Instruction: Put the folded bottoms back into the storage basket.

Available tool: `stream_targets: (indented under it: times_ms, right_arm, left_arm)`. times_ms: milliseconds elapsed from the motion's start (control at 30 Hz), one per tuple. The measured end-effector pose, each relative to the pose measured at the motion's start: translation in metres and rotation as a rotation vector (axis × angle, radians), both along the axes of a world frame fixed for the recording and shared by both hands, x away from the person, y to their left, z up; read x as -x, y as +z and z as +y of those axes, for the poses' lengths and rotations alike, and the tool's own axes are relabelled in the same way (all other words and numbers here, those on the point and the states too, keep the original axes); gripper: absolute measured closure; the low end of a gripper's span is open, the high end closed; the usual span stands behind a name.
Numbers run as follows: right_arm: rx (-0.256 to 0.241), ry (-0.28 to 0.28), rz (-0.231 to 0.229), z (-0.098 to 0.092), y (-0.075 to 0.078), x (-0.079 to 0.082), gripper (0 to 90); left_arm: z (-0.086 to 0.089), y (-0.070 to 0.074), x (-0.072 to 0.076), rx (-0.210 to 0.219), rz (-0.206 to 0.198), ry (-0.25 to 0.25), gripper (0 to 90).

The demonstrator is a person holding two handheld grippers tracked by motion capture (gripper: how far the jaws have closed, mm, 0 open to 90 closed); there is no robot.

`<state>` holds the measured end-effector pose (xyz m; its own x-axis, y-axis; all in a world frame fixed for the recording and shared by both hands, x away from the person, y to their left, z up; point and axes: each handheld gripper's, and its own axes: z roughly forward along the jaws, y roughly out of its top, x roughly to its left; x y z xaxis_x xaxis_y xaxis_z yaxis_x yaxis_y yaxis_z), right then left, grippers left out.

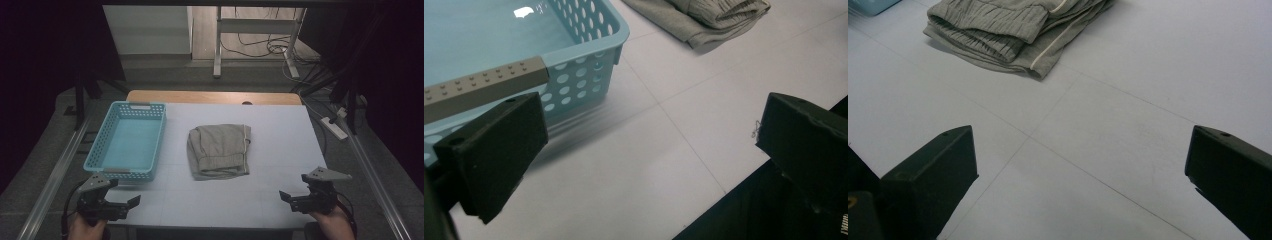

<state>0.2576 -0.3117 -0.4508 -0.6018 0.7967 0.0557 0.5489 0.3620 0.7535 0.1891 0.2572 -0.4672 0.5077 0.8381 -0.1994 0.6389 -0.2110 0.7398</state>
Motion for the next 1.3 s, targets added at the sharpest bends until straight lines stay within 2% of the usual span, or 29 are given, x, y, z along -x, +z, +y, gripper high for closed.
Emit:
stream_targets:
  times_ms: [100,767,1000,1300]
  right_arm:
    - [0.000,-0.001,0.004,0.000,0.000,0.000,0.4]
    - [0.011,0.009,0.018,0.002,-0.001,-0.002,0.4]
    - [0.016,0.012,0.020,0.002,-0.001,-0.002,0.4]
    - [0.021,0.010,0.026,0.003,-0.001,-0.002,0.4]
  left_arm:
    - [-0.001,0.001,0.000,0.012,-0.008,-0.003,0.0]
    - [-0.018,0.005,-0.002,0.018,-0.033,-0.061,0.0]
    - [-0.023,0.006,-0.004,0.046,-0.040,-0.108,0.0]
    - [-0.032,0.006,-0.009,0.038,-0.062,-0.164,0.0]
